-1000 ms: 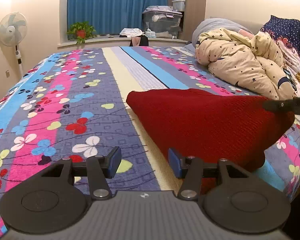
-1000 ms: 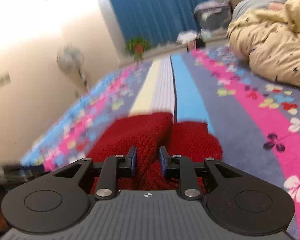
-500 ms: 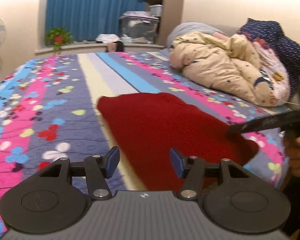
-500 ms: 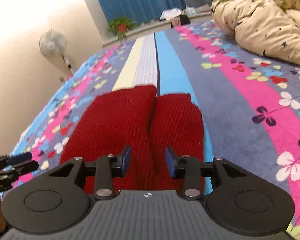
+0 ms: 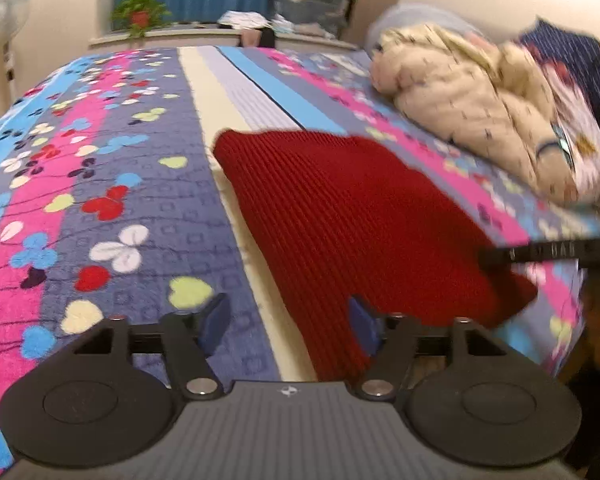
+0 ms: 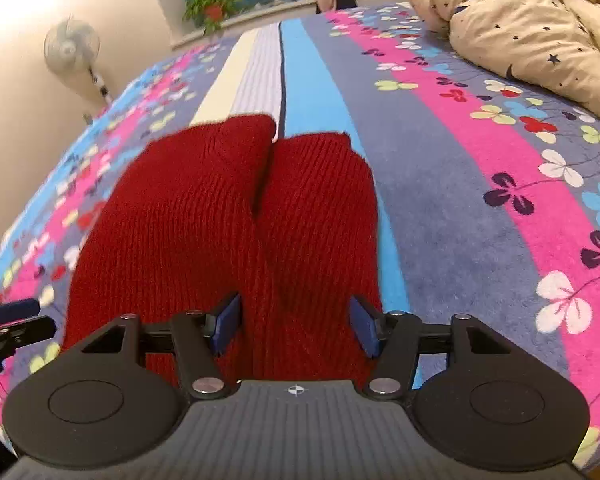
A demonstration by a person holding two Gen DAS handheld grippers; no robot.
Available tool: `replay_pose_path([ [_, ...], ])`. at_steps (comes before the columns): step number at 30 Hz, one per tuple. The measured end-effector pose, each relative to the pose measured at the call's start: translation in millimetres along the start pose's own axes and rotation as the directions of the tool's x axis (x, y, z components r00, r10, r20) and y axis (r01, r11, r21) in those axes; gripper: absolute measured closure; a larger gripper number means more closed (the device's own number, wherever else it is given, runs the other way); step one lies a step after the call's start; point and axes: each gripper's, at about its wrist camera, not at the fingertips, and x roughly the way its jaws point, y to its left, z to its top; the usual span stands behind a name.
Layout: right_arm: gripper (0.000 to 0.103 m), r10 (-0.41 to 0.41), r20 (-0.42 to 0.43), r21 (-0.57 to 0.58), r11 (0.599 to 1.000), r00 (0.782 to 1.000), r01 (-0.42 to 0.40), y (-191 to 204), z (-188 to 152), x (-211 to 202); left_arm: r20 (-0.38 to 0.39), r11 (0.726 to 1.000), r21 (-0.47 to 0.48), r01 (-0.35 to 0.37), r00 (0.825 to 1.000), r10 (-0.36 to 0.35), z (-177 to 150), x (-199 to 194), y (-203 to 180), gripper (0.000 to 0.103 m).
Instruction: Fold small clothes
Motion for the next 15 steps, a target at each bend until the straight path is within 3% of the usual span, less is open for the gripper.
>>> replay_pose_path([
  [2, 0.034, -0.005, 0.003, 0.025, 1.0, 1.0, 0.005, -2.3, 2.6, 2.3, 0.011, 0.999, -0.039, -0.036, 0.999, 0.036, 12.9, -2.3, 4.4, 0.018],
  [8, 0.023, -0.023, -0.058, 0.072, 0.997, 0.998, 0.027, -5.7, 5.8, 21.8, -0.005, 0.988, -0.151, -0.042, 0.999, 0.042, 49.7, 19.0, 12.8, 0.017],
  [9, 0.022, -0.023, -0.061, 0.076, 0.997, 0.998, 0.028, -5.8, 5.8, 23.3, -0.02, 0.984, -0.176, -0.03, 0.999, 0.027, 55.1, 27.8, 14.6, 0.016],
  [11, 0.019, -0.027, -0.065, 0.075, 0.997, 0.998, 0.031, -5.3, 5.8, 26.1, -0.059, 0.97, -0.244, 0.008, 0.998, -0.023, 61.8, 48.6, 20.2, 0.002],
  [15, 0.016, -0.027, -0.075, 0.069, 0.997, 0.997, 0.032, -5.7, 3.9, 31.8, -0.117, 0.92, -0.389, 0.056, 0.987, -0.109, 64.6, 95.5, 36.6, 0.001],
])
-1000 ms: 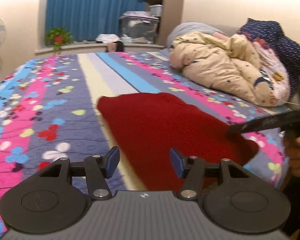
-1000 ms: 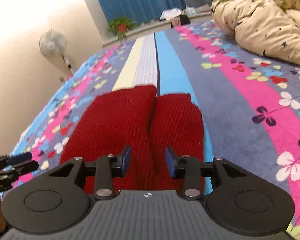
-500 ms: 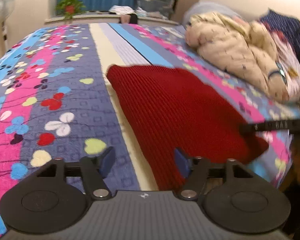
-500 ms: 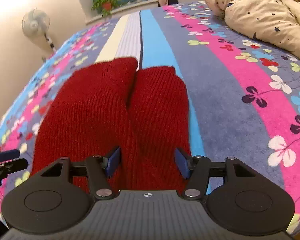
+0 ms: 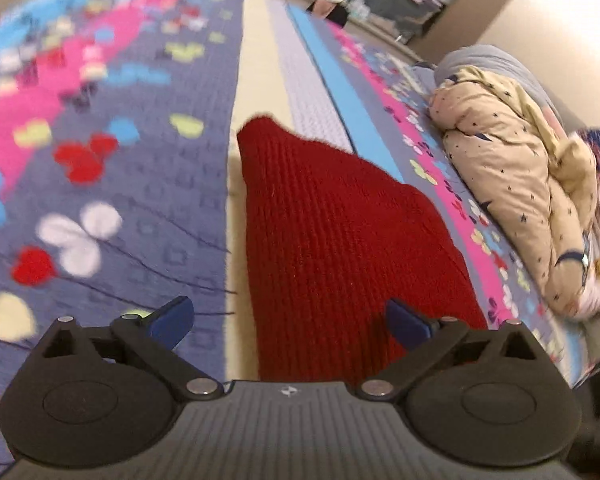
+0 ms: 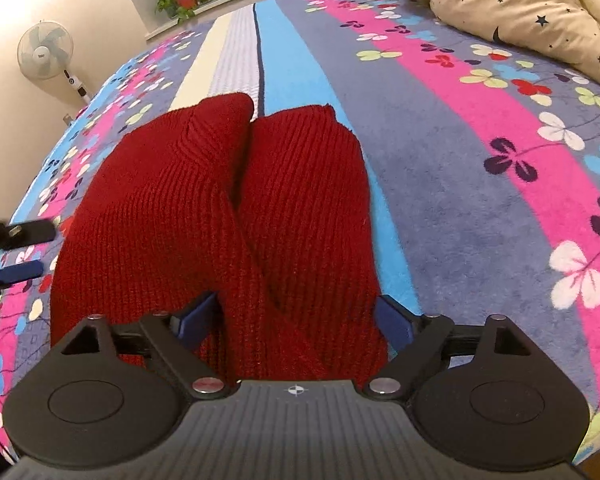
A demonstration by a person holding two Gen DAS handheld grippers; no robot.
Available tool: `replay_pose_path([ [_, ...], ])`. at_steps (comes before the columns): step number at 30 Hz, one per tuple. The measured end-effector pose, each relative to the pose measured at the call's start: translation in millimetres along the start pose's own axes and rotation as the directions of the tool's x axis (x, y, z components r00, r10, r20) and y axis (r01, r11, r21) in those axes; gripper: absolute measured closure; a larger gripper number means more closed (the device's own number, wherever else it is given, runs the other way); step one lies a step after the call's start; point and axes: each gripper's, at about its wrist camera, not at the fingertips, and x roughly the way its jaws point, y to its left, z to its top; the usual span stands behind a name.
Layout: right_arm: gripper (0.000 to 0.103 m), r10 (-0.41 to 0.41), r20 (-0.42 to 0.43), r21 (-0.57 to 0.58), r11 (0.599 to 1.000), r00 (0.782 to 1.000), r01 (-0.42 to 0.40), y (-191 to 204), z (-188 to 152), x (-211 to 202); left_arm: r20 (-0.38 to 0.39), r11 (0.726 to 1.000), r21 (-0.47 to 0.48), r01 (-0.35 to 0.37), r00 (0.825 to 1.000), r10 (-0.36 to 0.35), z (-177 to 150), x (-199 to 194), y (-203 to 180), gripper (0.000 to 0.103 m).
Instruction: Fold small clothes
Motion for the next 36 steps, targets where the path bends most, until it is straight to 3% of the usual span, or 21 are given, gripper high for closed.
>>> replay_pose_path([
  [4, 0.015, 0.01, -0.002, 0.007, 1.0, 1.0, -0.01, -2.9, -1.0, 3.4, -0.088, 0.978, -0.152, 0.146, 0.983, -0.16, 5.0, 35.8, 14.1, 0.001],
  [10, 0.015, 0.032, 0.007, 0.021, 0.999, 0.999, -0.033, -7.3, -1.2, 6.0, -0.099, 0.955, -0.249, 0.162, 0.976, -0.192, 6.2, 67.9, 17.5, 0.001],
  [13, 0.02, 0.036, 0.019, 0.024, 0.999, 0.999, -0.037, -7.2, -0.1, 7.5, -0.097, 0.959, -0.243, 0.146, 0.98, -0.173, 10.9, 73.9, 12.4, 0.003],
  [15, 0.035, 0.052, 0.034, 0.016, 0.998, 0.998, -0.053, -4.7, 1.3, 6.9, -0.093, 0.964, -0.232, 0.132, 0.983, -0.157, 13.1, 71.8, 10.5, 0.011],
  [16, 0.056, 0.077, 0.046, 0.002, 0.997, 0.996, -0.077, -2.0, 1.8, 6.1, -0.088, 0.968, -0.217, 0.123, 0.986, -0.145, 14.9, 68.5, 8.7, 0.02],
  [17, 0.059, 0.085, 0.057, -0.015, 0.996, 0.995, -0.084, 3.1, 2.0, 5.3, -0.083, 0.972, -0.201, 0.12, 0.987, -0.139, 18.4, 63.5, 7.2, 0.028],
  [21, 0.064, 0.074, 0.081, -0.033, 0.997, 0.994, -0.071, 14.6, 2.8, 7.3, -0.049, 0.984, -0.117, 0.132, 0.989, -0.138, 33.8, 38.1, -0.1, 0.037],
  [24, 0.07, 0.131, 0.109, -0.026, 0.991, 0.985, -0.129, 24.1, 8.4, 8.3, 0.01, 0.994, -0.034, 0.1, 0.995, -0.1, 52.3, 12.0, -2.3, 0.038],
  [28, 0.073, 0.226, 0.159, -0.115, 0.971, 0.961, -0.209, 58.9, 13.8, 13.2, 0.07, 0.998, 0.02, 0.064, 0.995, -0.065, 77.6, -17.9, 18.6, 0.039],
  [36, 0.074, 0.368, 0.122, -0.226, 0.915, 0.922, -0.336, 122.4, 21.4, 36.6, 0.073, 0.996, -0.084, -0.011, 0.997, 0.017, 102.2, -43.7, 94.4, 0.036],
])
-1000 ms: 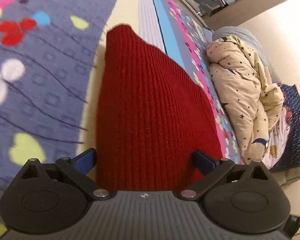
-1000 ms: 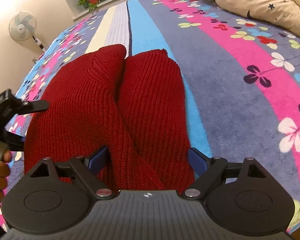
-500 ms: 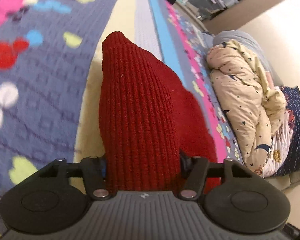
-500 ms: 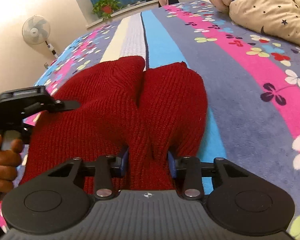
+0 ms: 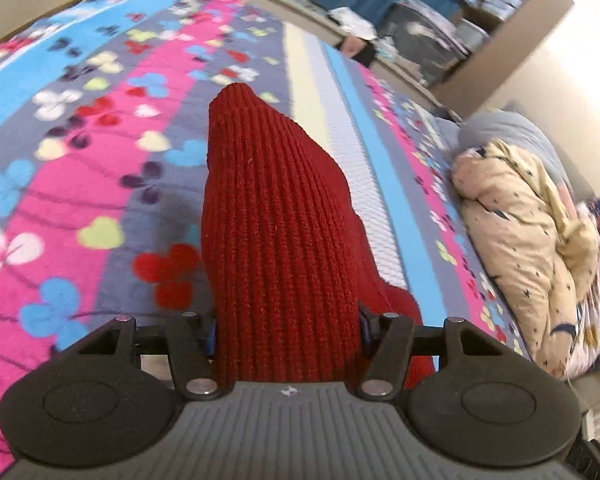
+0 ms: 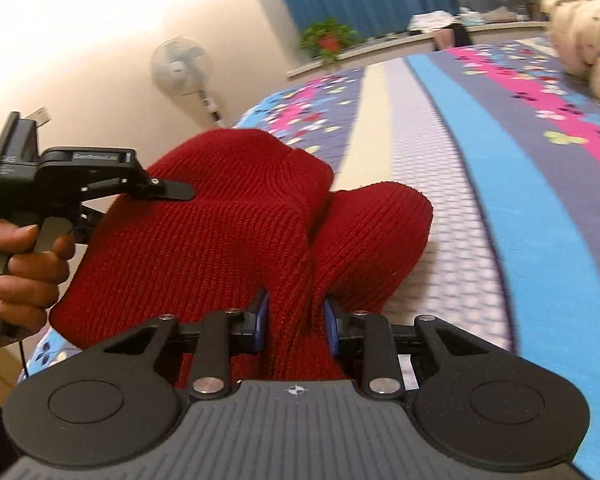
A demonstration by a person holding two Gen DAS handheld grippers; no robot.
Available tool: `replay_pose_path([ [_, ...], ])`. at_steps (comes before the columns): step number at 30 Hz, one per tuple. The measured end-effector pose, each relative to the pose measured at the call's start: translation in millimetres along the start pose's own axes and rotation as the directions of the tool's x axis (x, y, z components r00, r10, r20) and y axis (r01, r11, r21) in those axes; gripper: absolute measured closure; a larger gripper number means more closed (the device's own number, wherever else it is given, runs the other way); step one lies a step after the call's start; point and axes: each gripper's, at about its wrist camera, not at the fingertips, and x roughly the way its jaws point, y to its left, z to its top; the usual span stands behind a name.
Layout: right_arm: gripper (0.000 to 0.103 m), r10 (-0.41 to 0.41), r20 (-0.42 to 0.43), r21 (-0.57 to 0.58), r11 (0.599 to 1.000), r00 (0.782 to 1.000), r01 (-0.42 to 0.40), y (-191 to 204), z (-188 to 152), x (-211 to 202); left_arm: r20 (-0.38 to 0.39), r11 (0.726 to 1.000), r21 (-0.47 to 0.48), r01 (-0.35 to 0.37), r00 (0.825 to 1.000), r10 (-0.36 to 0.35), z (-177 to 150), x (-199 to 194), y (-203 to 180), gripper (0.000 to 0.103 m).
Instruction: Fold small clothes
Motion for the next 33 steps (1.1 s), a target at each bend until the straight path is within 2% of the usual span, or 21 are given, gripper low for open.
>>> replay_pose_path([
  [2, 0.073, 0.008, -0.029, -0.007, 1.0, 1.0, -0.008, 5.2, 0.9, 9.1, -0.015, 0.998, -0.018, -0.057, 0.998, 0.057, -4.0, 5.4, 16.1, 0.023],
  [3, 0.072, 0.007, -0.055, -0.003, 1.0, 0.998, -0.007, 6.4, 0.5, 14.2, -0.029, 0.993, -0.023, -0.12, 0.992, 0.119, -7.7, 8.9, 22.9, 0.021],
  [5, 0.06, 0.001, -0.139, 0.02, 1.0, 0.99, 0.002, 3.6, -2.9, 28.1, -0.04, 0.965, -0.009, -0.264, 0.964, 0.263, -14.3, 7.9, 31.1, 0.02],
  [6, 0.059, 0.008, -0.157, 0.033, 0.999, 0.988, -0.003, 1.7, -4.2, 31.7, -0.017, 0.961, 0.003, -0.278, 0.96, 0.278, -17.7, 0.6, 31.5, 0.019],
  [9, 0.059, -0.023, -0.149, 0.002, 1.0, 0.989, 0.024, 6.7, -4.1, 29.5, 0.11, 0.957, 0.069, -0.28, 0.956, 0.272, -37.7, -35.0, 20.1, 0.024],
  [11, 0.059, -0.019, -0.145, 0.016, 1.0, 0.989, 0.021, 5.1, -2.6, 25.0, 0.179, 0.954, 0.165, -0.248, 0.959, 0.219, -59.9, -51.4, 8.2, 0.03],
  [13, 0.059, -0.021, -0.141, 0.021, 0.999, 0.99, 0.025, 7.0, -5.8, 19.3, 0.153, 0.946, 0.248, -0.208, 0.973, 0.173, -82.2, -46.5, -1.4, 0.033],
  [14, 0.059, -0.023, -0.14, 0.018, 1.0, 0.99, 0.026, 7.5, -7.3, 17.0, 0.11, 0.926, 0.31, -0.216, 0.975, 0.19, -93.4, -36.3, -1.9, 0.031],
  [15, 0.059, -0.026, -0.139, 0.015, 0.999, 0.99, 0.029, 9.2, -8.6, 15.5, 0.121, 0.872, 0.402, -0.281, 0.96, 0.254, -108.2, -25.2, -4.5, 0.028],
  [16, 0.059, -0.03, -0.139, 0.013, 0.999, 0.99, 0.032, 9.8, -9.0, 14.2, 0.144, 0.829, 0.454, -0.327, 0.945, 0.294, -116.1, -19.8, -8.2, 0.026],
  [18, 0.059, -0.036, -0.142, 0.004, 0.999, 0.989, 0.037, 10.2, -12.3, 12.4, 0.2, 0.796, 0.487, -0.36, 0.933, 0.3, -121.8, -25.9, -22.4, 0.033],
  [19, 0.059, -0.056, -0.135, -0.01, 0.998, 0.989, 0.055, 12.2, -14.1, 10.7, 0.226, 0.793, 0.492, -0.359, 0.932, 0.282, -124.4, -33.5, -26.1, 0.038],
  [21, 0.059, -0.075, -0.127, -0.021, 0.997, 0.989, 0.073, 13.1, -17.3, 6.2, 0.286, 0.798, 0.493, -0.348, 0.93, 0.229, -131.6, -49.7, -31.7, 0.038],
  [22, 0.059, -0.077, -0.126, -0.016, 0.997, 0.989, 0.075, 13.0, -18.2, 4.5, 0.292, 0.8, 0.489, -0.348, 0.93, 0.226, -133.0, -52.6, -33.2, 0.038],
  [23, 0.059, -0.083, -0.124, -0.018, 0.997, 0.989, 0.081, 13.2, -19.4, 2.9, 0.275, 0.798, 0.485, -0.358, 0.928, 0.25, -135.2, -50.6, -30.4, 0.038],
  [25, 0.059, -0.094, -0.123, -0.032, 0.995, 0.988, 0.09, 13.7, -21.7, 1.9, 0.171, 0.787, 0.488, -0.377, 0.926, 0.337, -140.1, -31.1, -21.8, 0.035],
  [27, 0.059, -0.098, -0.138, -0.037, 0.995, 0.986, 0.094, 14.2, -24.2, 1.4, 0.153, 0.81, 0.451, -0.375, 0.926, 0.344, -138.8, -34.2, -19.0, 0.034],
  [28, 0.059, -0.107, -0.14, -0.037, 0.994, 0.984, 0.102, 15.8, -25.2, -0.5, 0.167, 0.818, 0.436, -0.375, 0.927, 0.335, -137.7, -43.3, -23.0, 0.035],
  [30, 0.059, -0.144, -0.133, -0.055, 0.989, 0.981, 0.138, 21.4, -25.3, -9.4, 0.21, 0.814, 0.441, -0.378, 0.925, 0.316, -141.5, -61.7, -31.7, 0.031],
  [33, 0.057, -0.234, -0.104, -0.129, 0.967, 0.967, 0.22, 31.8, -24.6, -30.0, 0.266, 0.803, 0.439, -0.403, 0.912, 0.312, -150.7, -86.6, -40.9, 0.02],
])
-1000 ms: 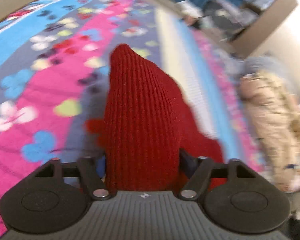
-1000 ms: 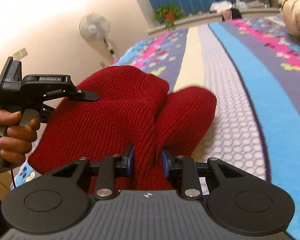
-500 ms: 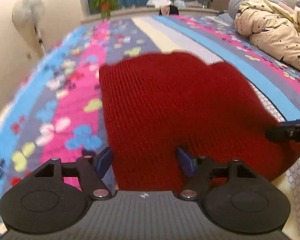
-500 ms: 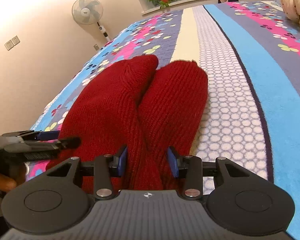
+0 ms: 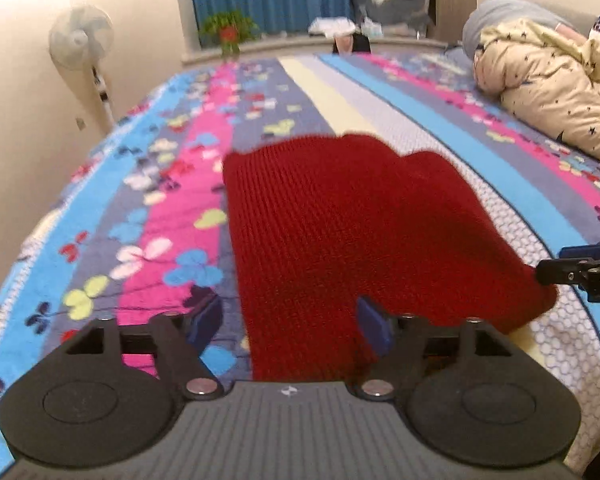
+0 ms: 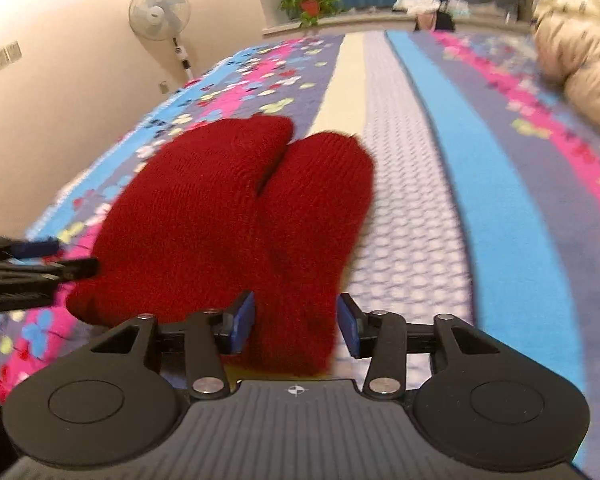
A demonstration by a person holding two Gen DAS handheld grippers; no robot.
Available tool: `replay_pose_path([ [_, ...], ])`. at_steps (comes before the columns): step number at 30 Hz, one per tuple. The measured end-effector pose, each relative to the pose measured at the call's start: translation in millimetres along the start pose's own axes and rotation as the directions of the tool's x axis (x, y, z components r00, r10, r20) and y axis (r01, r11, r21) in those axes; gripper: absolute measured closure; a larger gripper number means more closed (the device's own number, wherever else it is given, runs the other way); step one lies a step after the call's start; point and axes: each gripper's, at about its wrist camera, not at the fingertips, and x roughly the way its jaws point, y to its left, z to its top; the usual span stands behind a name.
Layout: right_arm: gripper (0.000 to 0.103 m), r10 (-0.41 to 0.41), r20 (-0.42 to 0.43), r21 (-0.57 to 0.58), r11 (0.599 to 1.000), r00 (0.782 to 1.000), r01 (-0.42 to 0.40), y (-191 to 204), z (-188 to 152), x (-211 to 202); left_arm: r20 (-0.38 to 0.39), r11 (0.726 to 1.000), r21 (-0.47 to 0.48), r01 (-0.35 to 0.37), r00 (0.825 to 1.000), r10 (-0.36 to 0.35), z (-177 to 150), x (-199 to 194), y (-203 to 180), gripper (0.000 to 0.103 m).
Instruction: Fold small clothes
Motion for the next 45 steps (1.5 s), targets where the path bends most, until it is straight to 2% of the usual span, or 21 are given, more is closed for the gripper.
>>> replay_pose_path([
  [2, 0.055, -0.111, 0.021, -0.047, 0.993, 0.994, 0.112, 0.2, -2.4, -13.9, 0.033, 1.0, -0.014, 0.002, 0.999, -0.002, -1.9, -18.2, -2.9, 0.018],
  [4, 0.055, -0.158, 0.026, -0.032, 0.987, 0.987, 0.159, -5.1, -4.1, -26.3, 0.056, 0.999, -0.031, 0.034, 0.998, -0.032, -5.0, -38.2, -7.2, 0.018],
  [7, 0.053, -0.156, 0.072, 0.012, 0.988, 0.985, 0.156, -12.1, -8.2, -51.2, 0.092, 0.998, -0.033, 0.058, 0.994, -0.055, -16.1, -69.6, -19.4, 0.018],
  [9, 0.047, -0.159, 0.107, 0.009, 0.987, 0.981, 0.159, -9.9, -14.5, -67.1, 0.122, 0.999, -0.032, 0.038, 0.992, -0.034, -24.7, -83.8, -27.2, 0.018],
  [11, 0.037, -0.149, 0.137, -0.005, 0.989, 0.979, 0.151, -5.3, -22.4, -82.1, 0.148, 0.999, -0.035, 0.014, 0.989, -0.009, -32.6, -98.4, -36.1, 0.018],
  [16, 0.028, -0.122, 0.201, -0.04, 0.99, 0.972, 0.133, 9.2, -33.0, -106.5, 0.143, 0.995, -0.086, 0.045, 0.989, -0.033, -46.7, -118.0, -45.5, 0.018],
  [20, 0.027, -0.11, 0.225, -0.085, 0.988, 0.968, 0.132, 22.3, -34.3, -110.6, 0.106, 0.992, -0.117, 0.044, 0.994, -0.031, -50.7, -114.8, -45.6, 0.018],
  [23, 0.027, -0.113, 0.241, -0.093, 0.986, 0.964, 0.139, 25.7, -34.7, -106.9, 0.075, 0.992, -0.128, -0.012, 0.997, 0.022, -49.4, -102.1, -41.0, 0.018],
  [25, 0.027, -0.113, 0.229, -0.078, 0.988, 0.967, 0.134, 25.4, -34.6, -100.3, 0.049, 0.988, -0.146, -0.046, 0.997, 0.054, -48.5, -94.9, -37.2, 0.018],
  [30, 0.027, -0.101, 0.196, -0.048, 0.992, 0.975, 0.113, 26.2, -32.1, -88.2, 0.014, 0.983, -0.17, -0.064, 0.998, 0.067, -48.2, -88.1, -31.2, 0.014],
  [31, 0.027, -0.1, 0.192, -0.052, 0.992, 0.976, 0.112, 27.4, -33.5, -87.3, 0.015, 0.984, -0.165, -0.064, 0.998, 0.067, -48.4, -88.0, -31.9, 0.009],
  [32, 0.027, -0.097, 0.189, -0.058, 0.992, 0.977, 0.11, 28.3, -34.4, -86.9, 0.019, 0.985, -0.16, -0.063, 0.998, 0.067, -48.7, -88.8, -32.6, 0.008],
  [45, 0.026, -0.093, 0.187, -0.086, 0.99, 0.978, 0.11, 28.1, -38.5, -87.5, 0.029, 0.985, -0.147, -0.086, 0.995, 0.091, -47.0, -87.1, -36.3, 0.008],
])
